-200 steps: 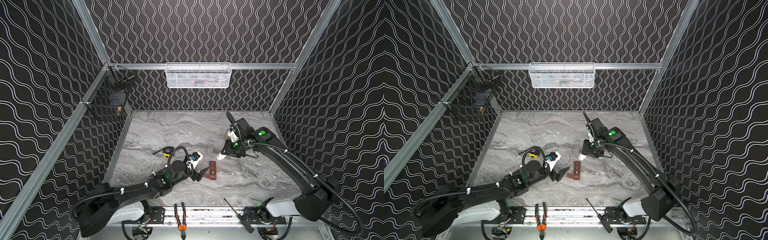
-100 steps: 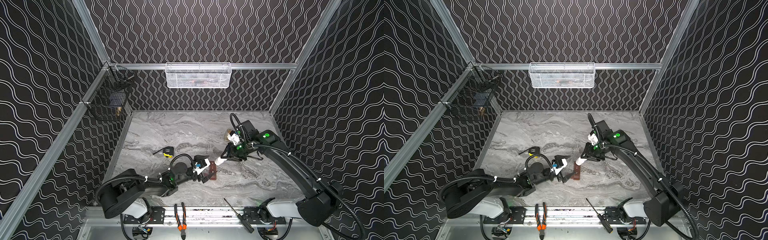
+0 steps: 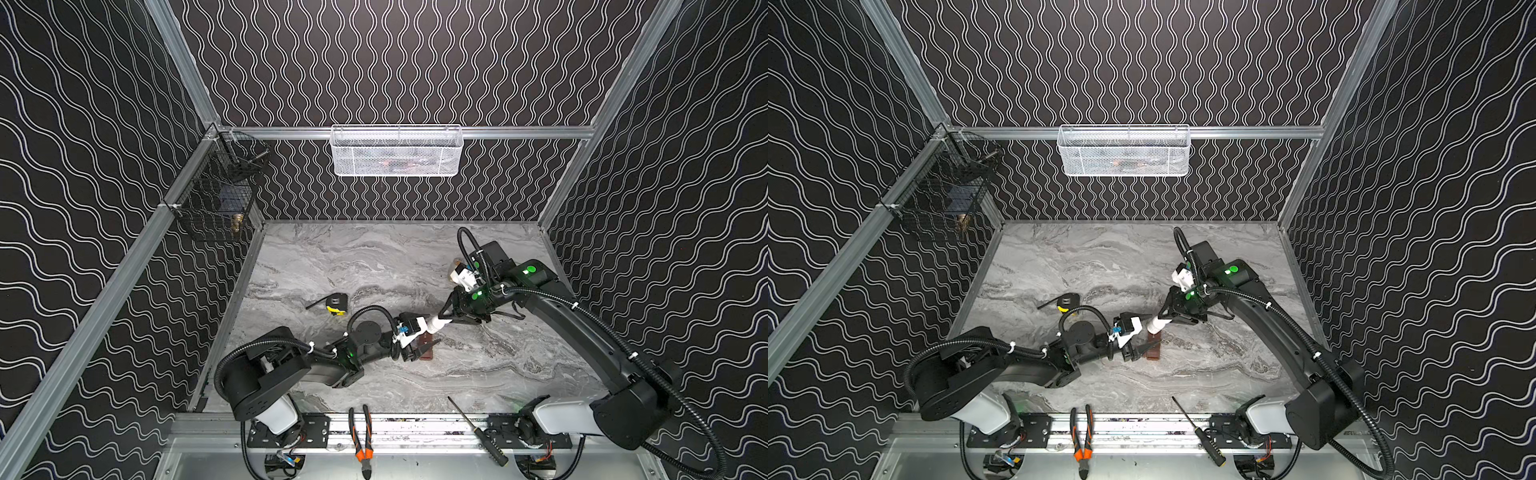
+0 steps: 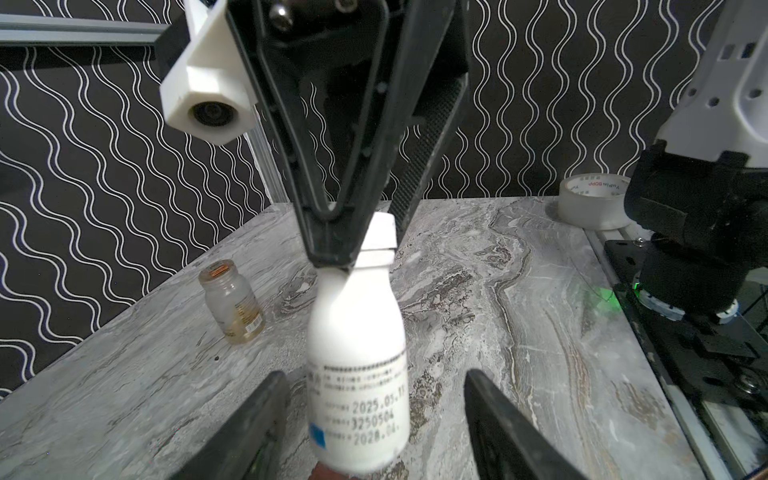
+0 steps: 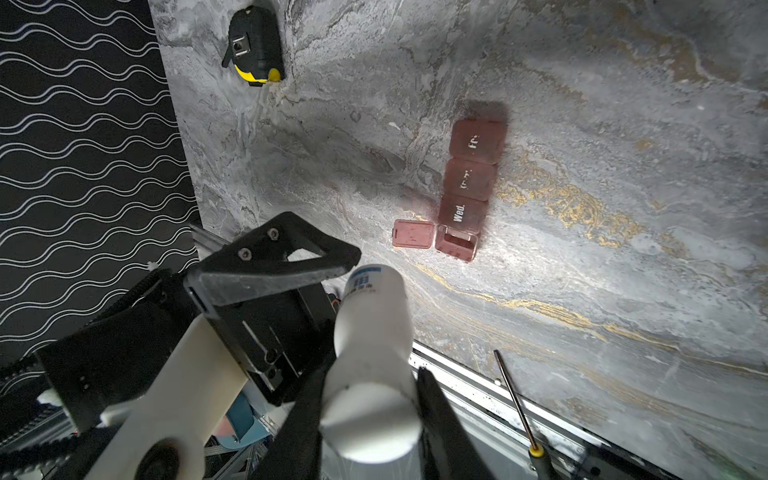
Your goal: Sort the pills into containers
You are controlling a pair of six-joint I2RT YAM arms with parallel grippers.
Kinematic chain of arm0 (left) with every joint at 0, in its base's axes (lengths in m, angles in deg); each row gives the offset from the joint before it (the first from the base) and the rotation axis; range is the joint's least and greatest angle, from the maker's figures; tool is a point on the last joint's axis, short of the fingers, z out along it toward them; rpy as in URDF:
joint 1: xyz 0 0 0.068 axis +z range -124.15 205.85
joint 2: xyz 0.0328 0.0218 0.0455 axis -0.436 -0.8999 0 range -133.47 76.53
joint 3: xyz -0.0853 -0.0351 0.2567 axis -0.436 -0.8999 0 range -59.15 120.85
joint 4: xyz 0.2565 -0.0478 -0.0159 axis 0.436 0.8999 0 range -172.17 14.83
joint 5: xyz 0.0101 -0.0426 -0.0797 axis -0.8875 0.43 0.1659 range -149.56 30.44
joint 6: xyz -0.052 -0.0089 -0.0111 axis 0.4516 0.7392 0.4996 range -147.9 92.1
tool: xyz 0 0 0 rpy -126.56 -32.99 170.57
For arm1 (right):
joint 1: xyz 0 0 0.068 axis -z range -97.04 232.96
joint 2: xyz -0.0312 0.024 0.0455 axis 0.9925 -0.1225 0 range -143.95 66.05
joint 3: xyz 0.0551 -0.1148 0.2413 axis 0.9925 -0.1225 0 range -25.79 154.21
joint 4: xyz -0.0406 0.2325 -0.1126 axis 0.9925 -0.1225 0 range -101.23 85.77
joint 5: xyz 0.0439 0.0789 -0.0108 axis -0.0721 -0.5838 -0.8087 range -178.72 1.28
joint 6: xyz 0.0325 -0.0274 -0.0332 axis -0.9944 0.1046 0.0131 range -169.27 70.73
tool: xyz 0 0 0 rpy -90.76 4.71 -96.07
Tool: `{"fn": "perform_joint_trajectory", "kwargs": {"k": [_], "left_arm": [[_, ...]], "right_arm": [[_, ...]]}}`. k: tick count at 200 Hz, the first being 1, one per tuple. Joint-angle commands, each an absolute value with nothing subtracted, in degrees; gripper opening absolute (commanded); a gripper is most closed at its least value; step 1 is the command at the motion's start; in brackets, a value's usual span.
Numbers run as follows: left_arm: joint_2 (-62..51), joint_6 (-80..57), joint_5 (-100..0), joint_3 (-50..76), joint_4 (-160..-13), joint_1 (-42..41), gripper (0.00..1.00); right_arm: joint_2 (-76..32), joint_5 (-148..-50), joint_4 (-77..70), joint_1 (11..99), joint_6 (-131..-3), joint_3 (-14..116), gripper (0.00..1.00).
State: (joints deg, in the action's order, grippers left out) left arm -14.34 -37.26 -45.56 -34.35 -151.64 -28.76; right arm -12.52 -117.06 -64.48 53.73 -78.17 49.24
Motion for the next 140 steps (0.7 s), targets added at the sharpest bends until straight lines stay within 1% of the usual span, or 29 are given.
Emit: {"fn": "perform_joint_trajectory", "kwargs": {"k": [1, 22, 106, 140], "left_arm": [[-14.9, -37.3, -44.0, -34.0, -155.3, -28.5, 0.68], [-15.1, -36.9, -43.2, -33.8, -155.3, -27.9, 0.66], [-15.2, -35.6, -40.7, -32.9, -154.7, -26.8, 0.49], [-14.6, -35.4, -40.5, -33.0, -154.0, -26.8, 0.47]], "right_arm": [[-12.9, -118.8, -63.9, 53.7, -77.3, 49.3, 0.28], [-13.0, -119.6, -63.8, 53.7, -77.0, 49.1, 0.27], [-13.3, -119.4, -64.0, 53.7, -76.7, 48.8, 0.27], [-13.4, -119.6, -63.7, 53.6, -76.7, 49.0, 0.26]]}}
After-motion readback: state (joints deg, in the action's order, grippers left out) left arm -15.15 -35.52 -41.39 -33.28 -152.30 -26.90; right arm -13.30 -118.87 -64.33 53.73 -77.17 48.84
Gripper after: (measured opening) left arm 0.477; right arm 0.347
